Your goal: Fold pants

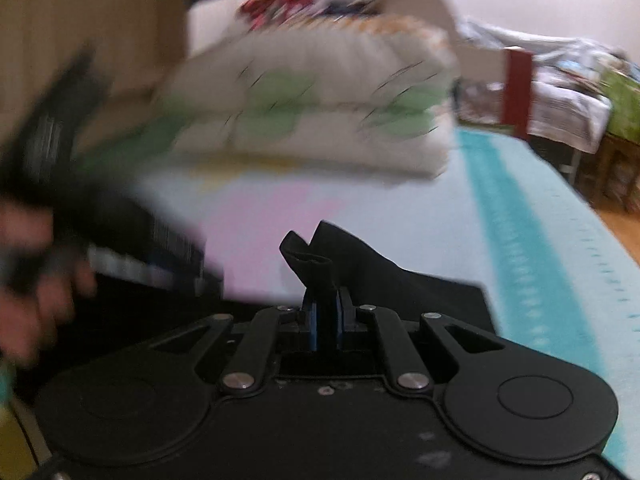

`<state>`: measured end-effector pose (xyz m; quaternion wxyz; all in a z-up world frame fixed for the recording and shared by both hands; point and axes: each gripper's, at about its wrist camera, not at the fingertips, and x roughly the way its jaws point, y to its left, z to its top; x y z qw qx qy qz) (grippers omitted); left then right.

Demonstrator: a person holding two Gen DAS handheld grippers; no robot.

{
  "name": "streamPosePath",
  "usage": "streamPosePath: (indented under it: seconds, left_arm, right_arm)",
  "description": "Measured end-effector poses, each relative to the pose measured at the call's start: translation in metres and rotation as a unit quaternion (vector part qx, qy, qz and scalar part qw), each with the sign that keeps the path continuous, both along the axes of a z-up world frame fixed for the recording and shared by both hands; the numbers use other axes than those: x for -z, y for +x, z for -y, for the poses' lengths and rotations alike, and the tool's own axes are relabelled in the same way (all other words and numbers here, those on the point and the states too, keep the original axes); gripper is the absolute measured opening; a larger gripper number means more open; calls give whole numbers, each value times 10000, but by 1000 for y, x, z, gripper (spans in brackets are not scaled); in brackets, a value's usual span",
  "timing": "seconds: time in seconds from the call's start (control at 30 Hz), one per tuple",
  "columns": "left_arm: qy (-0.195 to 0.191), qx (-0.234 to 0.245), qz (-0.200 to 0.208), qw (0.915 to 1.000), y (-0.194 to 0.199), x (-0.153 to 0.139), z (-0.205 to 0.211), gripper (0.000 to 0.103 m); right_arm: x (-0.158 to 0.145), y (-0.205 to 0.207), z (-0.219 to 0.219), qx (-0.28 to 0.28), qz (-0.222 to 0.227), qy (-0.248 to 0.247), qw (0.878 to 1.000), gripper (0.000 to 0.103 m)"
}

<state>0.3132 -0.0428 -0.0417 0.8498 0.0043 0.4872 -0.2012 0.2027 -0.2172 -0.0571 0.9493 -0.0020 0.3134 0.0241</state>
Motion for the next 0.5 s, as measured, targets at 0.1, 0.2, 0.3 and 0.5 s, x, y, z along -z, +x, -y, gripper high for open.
streamPosePath:
  seconds: [0.1, 0.2, 0.3, 0.5]
  left_arm:
    - [32, -13, -16, 10000, 1, -1, -13, 26]
    - [-5, 30, -85, 10000, 0, 1, -16, 26]
    - [-52, 107, -121, 9999, -1, 2, -13, 26]
    - [-244, 193, -232, 9992, 0, 3, -4, 26]
  right_arm:
    - [22, -3, -27, -285, -212, -418, 9985, 9]
    - [33, -6, -38, -370, -264, -641, 9969, 9]
    - [35, -5, -43, -409, -269, -859, 9951, 9]
    - [46, -14, -65, -643, -190, -1315, 9891, 12]
